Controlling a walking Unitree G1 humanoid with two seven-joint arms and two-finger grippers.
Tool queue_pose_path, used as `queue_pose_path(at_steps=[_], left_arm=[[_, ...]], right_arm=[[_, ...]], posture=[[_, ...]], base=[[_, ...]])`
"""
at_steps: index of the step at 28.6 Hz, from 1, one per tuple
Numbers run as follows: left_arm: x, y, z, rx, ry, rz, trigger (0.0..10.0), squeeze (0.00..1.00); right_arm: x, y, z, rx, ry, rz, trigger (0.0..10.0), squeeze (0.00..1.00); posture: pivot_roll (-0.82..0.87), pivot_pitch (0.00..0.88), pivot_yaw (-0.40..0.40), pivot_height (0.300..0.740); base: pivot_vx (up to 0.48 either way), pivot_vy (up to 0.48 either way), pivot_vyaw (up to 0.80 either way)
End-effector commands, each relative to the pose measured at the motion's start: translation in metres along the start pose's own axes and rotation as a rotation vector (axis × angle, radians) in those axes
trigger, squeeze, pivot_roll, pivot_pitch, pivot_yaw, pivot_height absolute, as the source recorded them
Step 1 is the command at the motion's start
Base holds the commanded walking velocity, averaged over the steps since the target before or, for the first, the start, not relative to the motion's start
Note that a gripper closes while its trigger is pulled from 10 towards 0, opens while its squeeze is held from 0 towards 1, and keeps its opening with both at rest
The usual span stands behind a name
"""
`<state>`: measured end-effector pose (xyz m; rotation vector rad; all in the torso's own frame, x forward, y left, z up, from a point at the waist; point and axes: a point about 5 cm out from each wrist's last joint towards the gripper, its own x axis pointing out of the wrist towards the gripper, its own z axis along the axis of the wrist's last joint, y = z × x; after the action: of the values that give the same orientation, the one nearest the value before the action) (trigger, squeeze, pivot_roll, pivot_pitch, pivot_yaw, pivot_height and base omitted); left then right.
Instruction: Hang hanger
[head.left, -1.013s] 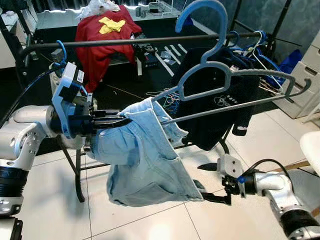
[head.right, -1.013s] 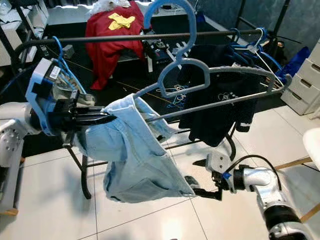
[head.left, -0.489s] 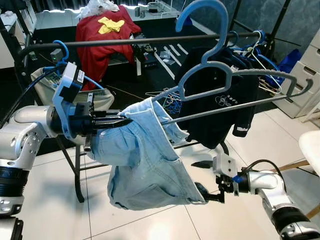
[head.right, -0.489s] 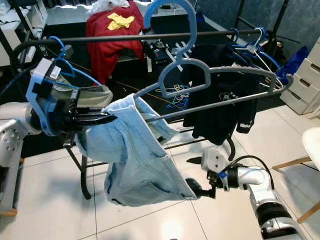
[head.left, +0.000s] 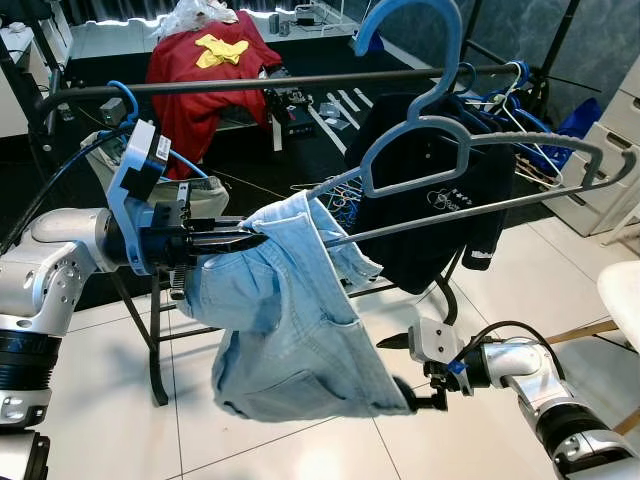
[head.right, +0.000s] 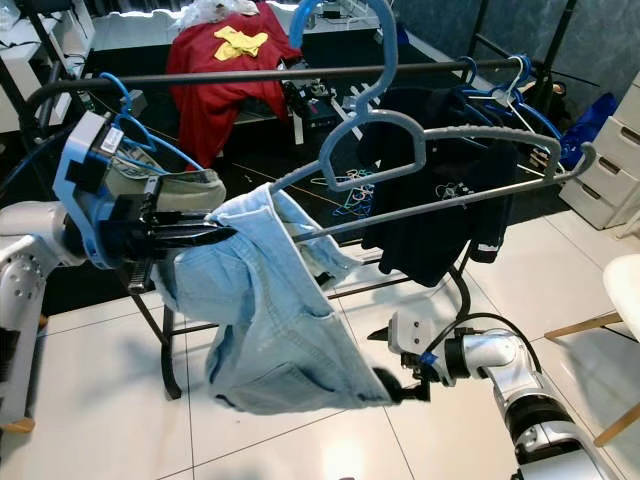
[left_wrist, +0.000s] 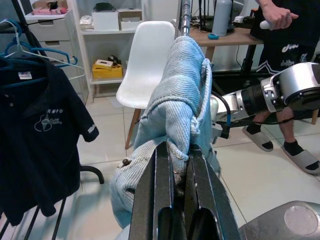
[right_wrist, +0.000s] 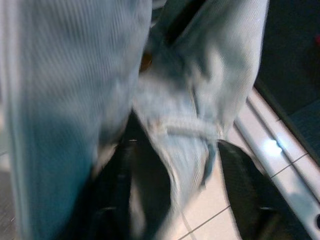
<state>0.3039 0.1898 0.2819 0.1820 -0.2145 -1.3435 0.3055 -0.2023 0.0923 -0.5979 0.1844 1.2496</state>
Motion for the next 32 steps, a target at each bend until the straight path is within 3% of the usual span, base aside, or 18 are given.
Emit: queue_pose_path(at_steps=[1, 14, 19, 21, 22, 23, 25, 27, 32], left_arm=[[0.001, 0.000, 0.013, 0.042, -0.052, -0.009, 0.0, 0.00], [0.000, 0.000, 0.012, 0.038, -0.048, -0.006, 0.0, 0.00], [-0.001, 0.001, 0.010, 0.036, -0.044, 0.000, 0.0, 0.00], [-0.002, 0.000, 0.009, 0.033, -0.044, 0.006, 0.0, 0.00], [-0.002, 0.000, 0.009, 0.033, -0.044, 0.006, 0.0, 0.00], [-0.004, -0.001, 0.008, 0.026, -0.046, 0.015, 0.0, 0.00], [-0.004, -0.001, 0.008, 0.026, -0.046, 0.015, 0.0, 0.00], [-0.007, -0.003, 0.005, 0.017, -0.048, 0.025, 0.0, 0.00], [-0.009, -0.004, 0.002, 0.008, -0.040, 0.028, 0.0, 0.00]], right_arm=[[0.000, -0.002, 0.001, -0.003, -0.012, -0.017, 0.0, 0.00], [0.002, -0.002, 0.002, 0.007, -0.059, -0.059, 0.0, 0.00], [-0.002, -0.003, 0.001, 0.046, -0.111, -0.132, 0.0, 0.00], [-0.011, -0.015, 0.005, 0.161, -0.254, -0.305, 0.0, 0.00], [-0.011, -0.015, 0.005, 0.161, -0.254, -0.305, 0.0, 0.00], [-0.022, -0.025, 0.008, 0.265, -0.398, -0.459, 0.0, 0.00], [-0.022, -0.025, 0.008, 0.265, -0.398, -0.459, 0.0, 0.00], [-0.033, -0.023, 0.007, 0.337, -0.496, -0.541, 0.0, 0.00], [-0.043, -0.014, 0.003, 0.409, -0.568, -0.582, 0.0, 0.00]], posture=[[-0.16, 0.129, -0.036, 0.740], [-0.16, 0.132, -0.031, 0.740], [-0.16, 0.131, -0.032, 0.740], [-0.16, 0.128, -0.033, 0.740], [-0.16, 0.128, -0.033, 0.740], [-0.17, 0.127, -0.031, 0.740], [-0.17, 0.127, -0.031, 0.740], [-0.18, 0.124, -0.022, 0.740], [-0.18, 0.127, -0.019, 0.740]], base=[[0.000, 0.000, 0.00], [0.000, 0.000, 0.00], [0.000, 0.000, 0.00], [0.000, 0.000, 0.00], [0.000, 0.000, 0.00], [0.000, 0.000, 0.00], [0.000, 0.000, 0.00], [0.000, 0.000, 0.00], [0.000, 0.000, 0.00]])
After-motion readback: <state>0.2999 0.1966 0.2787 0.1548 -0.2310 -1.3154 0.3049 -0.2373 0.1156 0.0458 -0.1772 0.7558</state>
